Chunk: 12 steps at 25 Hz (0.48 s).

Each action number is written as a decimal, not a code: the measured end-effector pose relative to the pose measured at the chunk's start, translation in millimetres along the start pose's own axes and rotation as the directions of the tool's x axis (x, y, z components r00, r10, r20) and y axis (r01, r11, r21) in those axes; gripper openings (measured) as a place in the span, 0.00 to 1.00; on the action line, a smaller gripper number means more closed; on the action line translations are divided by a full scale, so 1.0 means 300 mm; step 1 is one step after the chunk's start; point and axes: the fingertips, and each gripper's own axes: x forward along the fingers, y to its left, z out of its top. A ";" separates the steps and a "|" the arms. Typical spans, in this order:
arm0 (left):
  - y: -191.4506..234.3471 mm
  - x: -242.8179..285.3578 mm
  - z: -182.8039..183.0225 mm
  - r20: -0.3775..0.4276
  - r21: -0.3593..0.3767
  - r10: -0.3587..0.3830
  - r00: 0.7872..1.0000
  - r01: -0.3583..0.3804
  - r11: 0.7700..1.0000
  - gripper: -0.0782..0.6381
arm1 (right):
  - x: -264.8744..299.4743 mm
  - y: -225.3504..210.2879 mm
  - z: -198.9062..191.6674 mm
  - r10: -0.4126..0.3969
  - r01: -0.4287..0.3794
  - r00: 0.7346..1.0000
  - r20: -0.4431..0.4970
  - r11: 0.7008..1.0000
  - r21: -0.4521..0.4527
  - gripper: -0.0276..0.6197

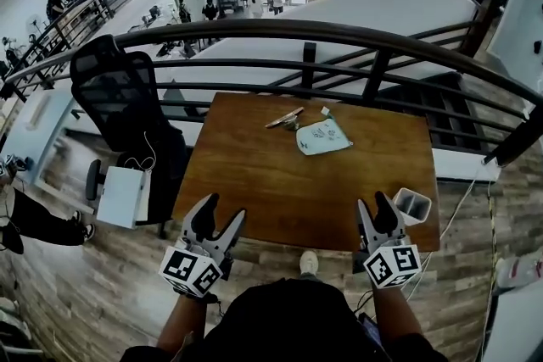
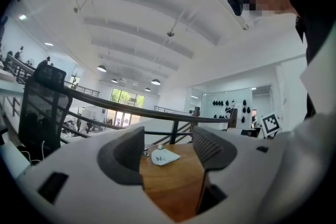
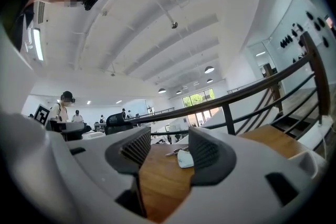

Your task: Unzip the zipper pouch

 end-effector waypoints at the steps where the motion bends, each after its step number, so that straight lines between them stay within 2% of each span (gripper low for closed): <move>1: 0.004 0.034 -0.001 -0.001 -0.001 0.003 1.000 -0.003 1.000 0.52 | 0.030 -0.024 0.002 0.002 -0.002 1.000 -0.004 1.000 0.004 0.36; 6: 0.002 0.193 0.006 0.008 0.002 0.012 1.000 -0.012 1.000 0.52 | 0.167 -0.141 0.032 0.021 -0.021 1.000 -0.012 1.000 0.011 0.36; 9: -0.004 0.274 0.010 0.018 0.002 0.020 1.000 -0.020 1.000 0.52 | 0.242 -0.207 0.049 0.029 -0.029 1.000 0.000 0.999 0.037 0.34; 12: 0.001 0.335 0.005 0.024 -0.004 0.041 0.999 -0.041 0.999 0.52 | 0.317 -0.263 0.030 0.027 -0.025 0.999 -0.028 0.997 0.072 0.34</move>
